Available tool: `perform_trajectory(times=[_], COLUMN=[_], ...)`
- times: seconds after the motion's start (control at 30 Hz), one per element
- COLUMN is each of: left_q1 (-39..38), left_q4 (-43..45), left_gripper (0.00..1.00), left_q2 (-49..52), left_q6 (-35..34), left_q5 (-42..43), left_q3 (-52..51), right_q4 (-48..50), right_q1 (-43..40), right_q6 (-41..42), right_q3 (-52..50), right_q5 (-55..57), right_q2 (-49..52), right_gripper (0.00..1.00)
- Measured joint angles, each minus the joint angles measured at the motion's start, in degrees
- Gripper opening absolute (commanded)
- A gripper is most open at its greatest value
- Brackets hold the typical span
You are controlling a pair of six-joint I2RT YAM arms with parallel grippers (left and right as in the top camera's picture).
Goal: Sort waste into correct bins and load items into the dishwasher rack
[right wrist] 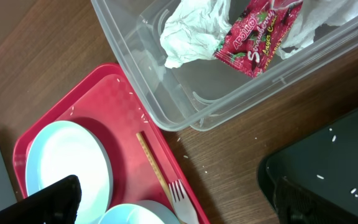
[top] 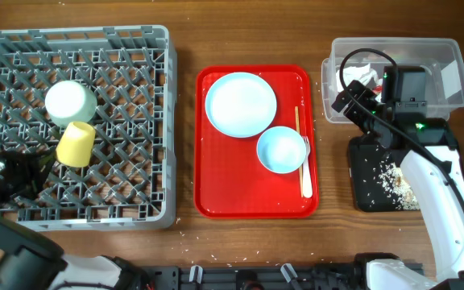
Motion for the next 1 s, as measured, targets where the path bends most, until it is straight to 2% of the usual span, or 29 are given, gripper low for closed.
perform_trajectory(times=[0.13,0.23,0.3,0.33,0.43,0.47,0.57,0.63,0.77,1.0], left_q1=[-0.3,-1.2,-4.0,-9.4,-23.5,-29.3,-38.1,-40.1,-40.1,-40.1], left_q4=[-1.8,-2.8,-1.9,1.0,8.1,10.6,11.5,11.5,10.7,7.5], left_gripper=[0.15,0.05,0.04,0.04,0.04,0.04,0.04,0.04,0.04,0.04], left_q2=[-12.7,-21.4,-24.0,-25.6,-25.1,-24.0,-20.0,-16.7,-14.0,-14.0], left_q6=[-2.6,-3.2,-3.5,-3.6,-3.8,-4.8,-6.7,-7.3,-7.6,-7.7], left_q5=[-9.7,-12.1,-12.9,-13.3,-17.4,-22.4,-35.5,-44.8,-52.4,-57.5], left_q3=[0.0,0.0,0.0,0.0,0.0,0.0,0.0,0.0,0.0,0.0], right_q4=[0.0,0.0,0.1,0.2,0.2,0.2,0.2,0.2,0.2,0.2], right_q1=[0.0,0.0,0.0,0.0,0.0,0.0,0.0,0.0,0.0,0.0], right_q6=[0.0,0.0,0.0,0.0,0.0,0.0,0.0,0.0,0.0,0.0], right_q3=[0.0,0.0,0.0,0.0,0.0,0.0,0.0,0.0,0.0,0.0], right_q5=[0.0,0.0,0.0,0.0,0.0,0.0,0.0,0.0,0.0,0.0], right_q2=[0.0,0.0,0.0,0.0,0.0,0.0,0.0,0.0,0.0,0.0], right_gripper=[1.00,1.00,1.00,1.00,1.00,1.00,1.00,1.00,1.00,1.00])
